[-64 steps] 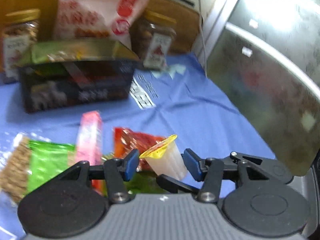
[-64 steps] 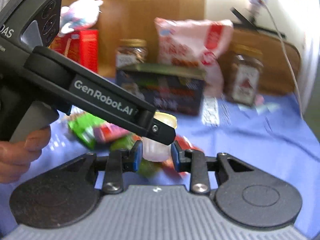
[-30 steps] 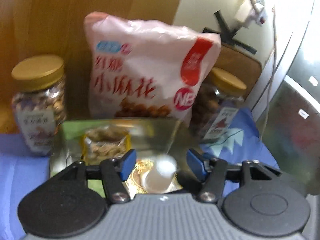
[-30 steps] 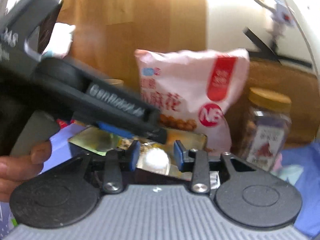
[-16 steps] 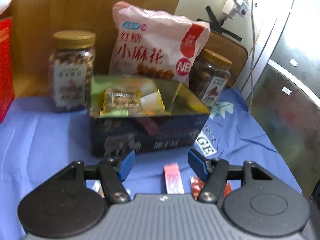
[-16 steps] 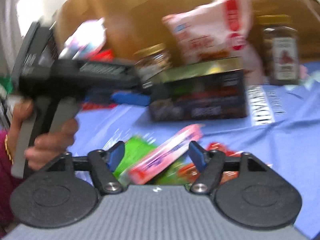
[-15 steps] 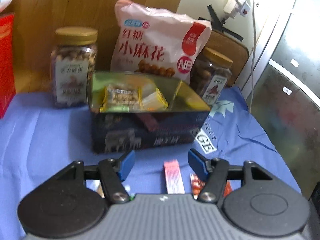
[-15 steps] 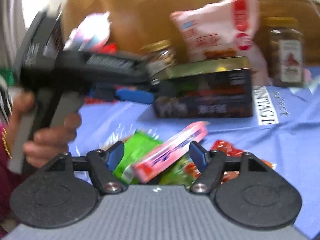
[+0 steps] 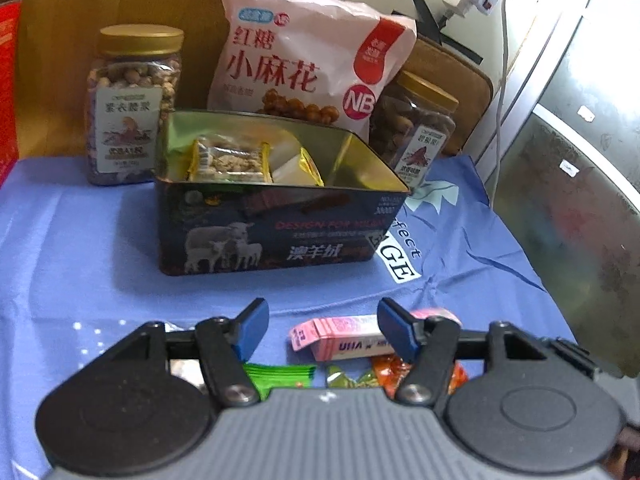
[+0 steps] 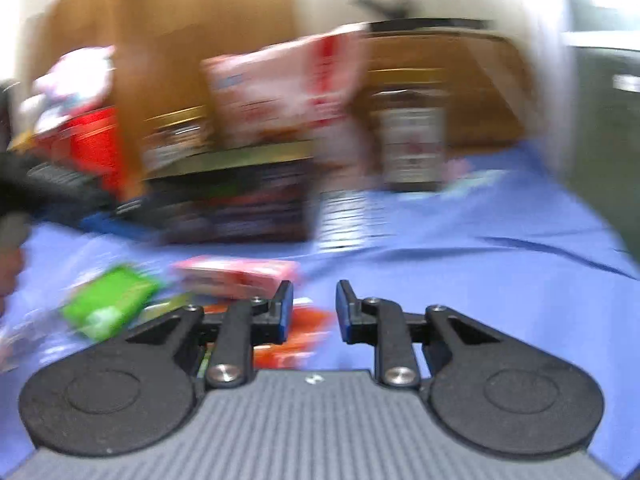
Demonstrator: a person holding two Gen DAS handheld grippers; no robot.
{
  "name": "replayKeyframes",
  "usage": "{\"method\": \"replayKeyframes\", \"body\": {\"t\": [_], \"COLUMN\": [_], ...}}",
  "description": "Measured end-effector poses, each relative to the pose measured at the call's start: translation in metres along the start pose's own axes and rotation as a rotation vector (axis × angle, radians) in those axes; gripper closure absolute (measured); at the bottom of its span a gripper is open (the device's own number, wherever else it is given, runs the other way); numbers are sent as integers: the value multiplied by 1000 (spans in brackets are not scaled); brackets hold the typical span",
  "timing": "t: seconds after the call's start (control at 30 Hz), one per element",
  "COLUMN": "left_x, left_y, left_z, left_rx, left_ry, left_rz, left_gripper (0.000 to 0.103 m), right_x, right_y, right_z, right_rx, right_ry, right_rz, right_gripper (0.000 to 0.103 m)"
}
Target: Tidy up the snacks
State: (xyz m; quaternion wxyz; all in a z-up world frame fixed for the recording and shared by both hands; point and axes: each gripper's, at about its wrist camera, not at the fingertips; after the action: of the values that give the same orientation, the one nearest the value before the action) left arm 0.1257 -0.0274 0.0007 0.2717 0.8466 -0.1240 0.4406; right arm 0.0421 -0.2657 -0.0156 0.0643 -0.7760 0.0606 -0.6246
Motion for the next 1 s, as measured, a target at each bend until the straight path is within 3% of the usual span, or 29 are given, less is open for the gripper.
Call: {"method": "replayKeyframes", "body": {"t": [0.1,0.23,0.6,0.7,0.83,1.0], "left_x": [-2,-2,-4,-11,-14,8], "left_y": [4,2,-3,5,18,23], "left_z": [10,22,50,55,49,20], "left_rx": [8,18,8,20,66,35], "left_ry": [-14,-42,-127,-127,-114,-19], "left_rz": [14,1,-83,-68,-5,-4], "left_gripper": [39,39,39,51,55,55], "right_x": [0,-2,9,0,1,30], "right_y": [14,9,-11,-16,-26,-36], "right_z": [-6,6,76,94,80,56], "right_rx": [33,91,243,275,237,233], "right_ry": [14,-22,-132,-193,-119,38], "right_rz": [60,60,-108,-126,-159,-182], "right_gripper": [74,52,44,48,54,58]}}
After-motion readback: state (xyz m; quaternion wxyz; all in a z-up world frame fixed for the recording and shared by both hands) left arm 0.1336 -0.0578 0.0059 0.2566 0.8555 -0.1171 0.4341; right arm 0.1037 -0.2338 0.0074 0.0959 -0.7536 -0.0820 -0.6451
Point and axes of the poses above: each gripper's, at about its wrist camera, not at the fingertips, and z roughly the way its jaws point, y to its right, x to its top, and after that the axes turned 14 degrees about y, right-handed
